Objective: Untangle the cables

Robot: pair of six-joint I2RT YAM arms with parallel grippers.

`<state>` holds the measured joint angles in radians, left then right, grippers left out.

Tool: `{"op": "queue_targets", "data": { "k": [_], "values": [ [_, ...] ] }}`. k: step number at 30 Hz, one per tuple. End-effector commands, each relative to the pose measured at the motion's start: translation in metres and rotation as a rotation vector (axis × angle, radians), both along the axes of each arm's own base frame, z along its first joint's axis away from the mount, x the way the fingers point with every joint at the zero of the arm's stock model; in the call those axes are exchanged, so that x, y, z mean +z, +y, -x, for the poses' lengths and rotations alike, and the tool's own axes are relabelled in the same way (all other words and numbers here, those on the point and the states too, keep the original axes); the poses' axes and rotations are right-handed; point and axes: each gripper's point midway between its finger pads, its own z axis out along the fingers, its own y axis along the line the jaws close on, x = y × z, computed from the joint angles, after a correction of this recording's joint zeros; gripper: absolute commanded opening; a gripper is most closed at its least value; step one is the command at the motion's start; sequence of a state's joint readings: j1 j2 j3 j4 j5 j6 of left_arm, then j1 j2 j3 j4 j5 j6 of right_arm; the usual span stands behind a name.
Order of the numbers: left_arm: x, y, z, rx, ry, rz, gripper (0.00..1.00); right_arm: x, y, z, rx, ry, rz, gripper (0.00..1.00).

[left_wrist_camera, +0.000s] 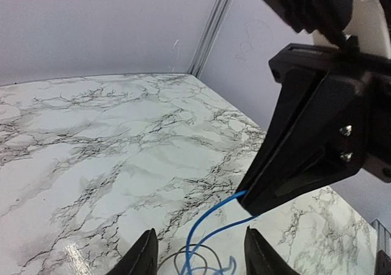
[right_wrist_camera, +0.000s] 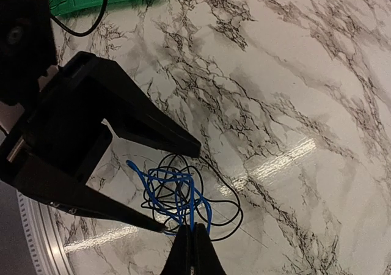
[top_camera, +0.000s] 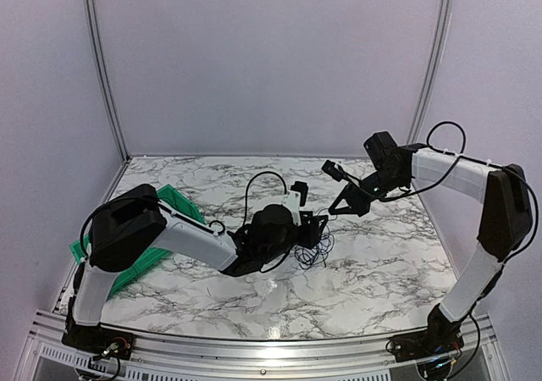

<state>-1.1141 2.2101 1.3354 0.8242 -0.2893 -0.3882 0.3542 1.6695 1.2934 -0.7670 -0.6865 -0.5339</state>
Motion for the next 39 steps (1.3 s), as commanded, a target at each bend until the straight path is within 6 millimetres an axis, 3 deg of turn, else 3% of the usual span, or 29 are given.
{"op": "queue_targets", "data": {
  "k": [1, 7, 11, 20, 32, 39],
  "values": [
    [-0.002, 0.004, -0.018, 0.06, 0.029, 0.064, 0.49, 0.018, 0.007, 0.003, 0.018, -0.03, -0.051, 0.0],
    [-0.023, 0.01, -0.037, 0.1, 0.092, 0.092, 0.45, 0.025, 0.012, 0.011, 0.055, -0.001, -0.09, 0.0],
    [-0.042, 0.008, -0.045, 0.117, 0.119, 0.09, 0.43, 0.043, 0.016, 0.021, 0.107, 0.002, -0.144, 0.0],
    [-0.072, 0.008, -0.044, 0.115, 0.144, 0.051, 0.42, 0.131, 0.027, 0.036, 0.209, -0.104, -0.302, 0.0],
    [-0.09, 0.003, -0.042, 0.09, 0.16, 0.032, 0.41, 0.214, 0.03, 0.047, 0.279, -0.254, -0.4, 0.0],
    [-0.101, 0.003, -0.042, 0.083, 0.172, 0.02, 0.39, 0.275, 0.024, 0.052, 0.28, -0.441, -0.442, 0.0]
  ]
}}
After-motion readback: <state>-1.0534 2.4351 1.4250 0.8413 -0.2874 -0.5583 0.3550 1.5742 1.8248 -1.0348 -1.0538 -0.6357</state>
